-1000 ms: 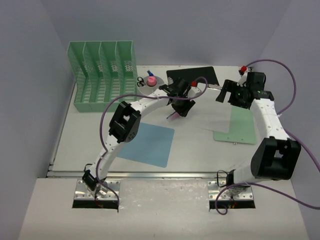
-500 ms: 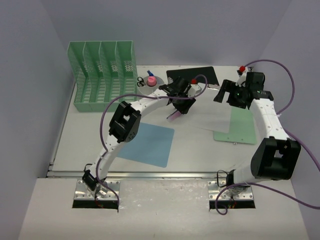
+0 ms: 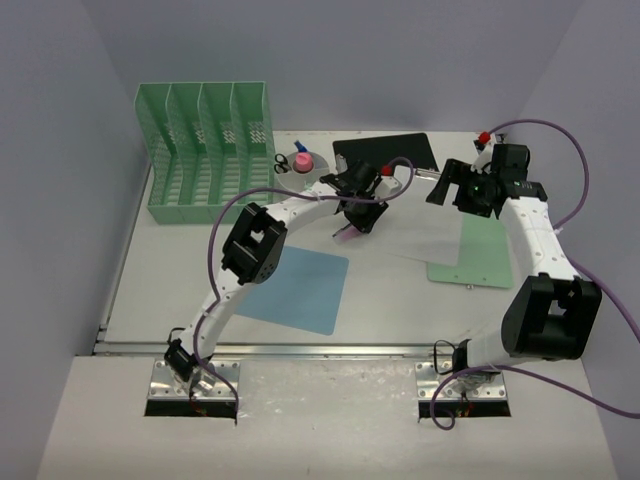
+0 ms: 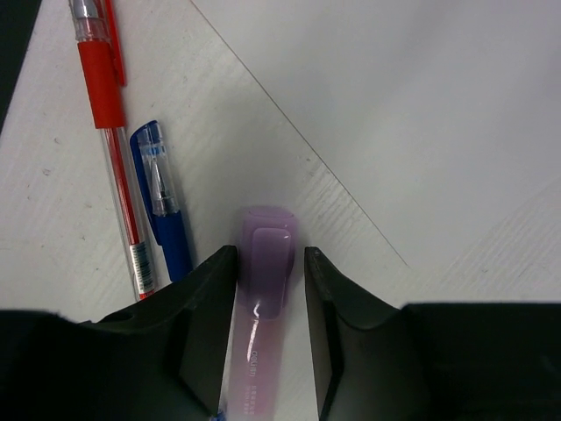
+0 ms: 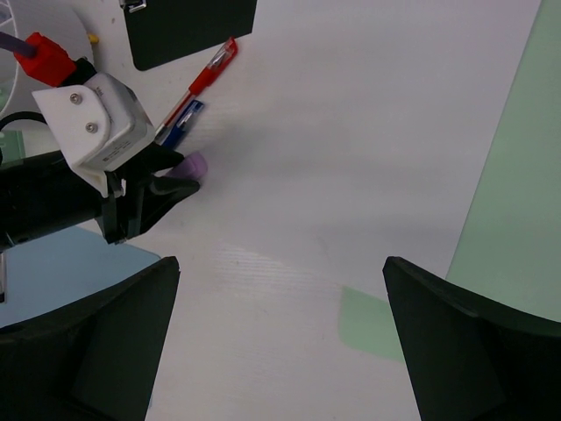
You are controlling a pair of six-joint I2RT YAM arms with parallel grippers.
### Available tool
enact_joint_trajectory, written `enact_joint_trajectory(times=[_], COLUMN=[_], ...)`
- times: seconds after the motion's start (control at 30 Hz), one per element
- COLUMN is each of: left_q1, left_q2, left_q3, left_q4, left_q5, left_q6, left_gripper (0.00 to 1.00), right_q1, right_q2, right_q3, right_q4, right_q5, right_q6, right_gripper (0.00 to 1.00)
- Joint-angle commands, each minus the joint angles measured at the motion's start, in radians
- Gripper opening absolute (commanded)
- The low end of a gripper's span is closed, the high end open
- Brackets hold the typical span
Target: Organize the desk
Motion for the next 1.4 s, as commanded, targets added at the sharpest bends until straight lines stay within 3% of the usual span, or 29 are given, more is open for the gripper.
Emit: enact_joint_trajectory(times=[0.0, 0.17, 0.43, 0.57, 0.7, 0.73, 0.8, 1.0, 1.13, 1.3, 1.37], left_q1=[-0.019, -0.045, -0.09, -0.099, -0.1, -0.1, -0.099, -0.085, -0.047, 0.064, 0.116], left_q2=[-0.015, -0.011, 0.04, 0.069, 0.069, 0.055, 0.026, -0.192, -0.412, -0.739, -0.802], left_q3=[-0.008, -0.013, 0.053, 0.091, 0.085, 0.07, 0.044, -0.107, -0.253, -0.54, -0.662], left_q4=[0.002, -0.045, -0.238, -0.317, -0.318, -0.309, -0.26, -0.032, 0.121, 0.534, 0.706], left_q5=[0.016, -0.024, -0.079, -0.075, -0.073, -0.079, -0.072, -0.043, -0.024, -0.023, -0.007], left_q6=[0.013, 0.037, 0.093, 0.099, 0.099, 0.097, 0.094, 0.031, -0.091, -0.243, -0.265], left_gripper=[0.34, 0.29, 0.35, 0.34, 0.18, 0.07, 0.0, 0.0, 0.0, 0.0, 0.0], right_q1=[-0.004, -0.003, -0.003, -0.003, -0.004, -0.004, -0.004, -0.004, -0.006, -0.004, -0.006], right_q2=[-0.01, -0.004, -0.002, -0.004, -0.007, -0.01, -0.013, -0.032, -0.038, -0.029, -0.024], right_q3=[0.028, 0.029, 0.026, 0.025, 0.026, 0.026, 0.028, 0.026, 0.026, 0.026, 0.029], right_q4=[0.015, 0.014, 0.014, 0.014, 0.014, 0.014, 0.012, 0.014, 0.014, 0.012, 0.014], right_q5=[-0.014, -0.028, -0.04, -0.042, -0.039, -0.037, -0.033, -0.013, -0.016, -0.03, -0.034], right_q6=[0.012, 0.015, 0.015, 0.015, 0.017, 0.017, 0.018, 0.023, 0.023, 0.026, 0.026], right_gripper=[0.99, 0.99, 0.99, 0.99, 0.99, 0.99, 0.99, 0.99, 0.99, 0.99, 0.99])
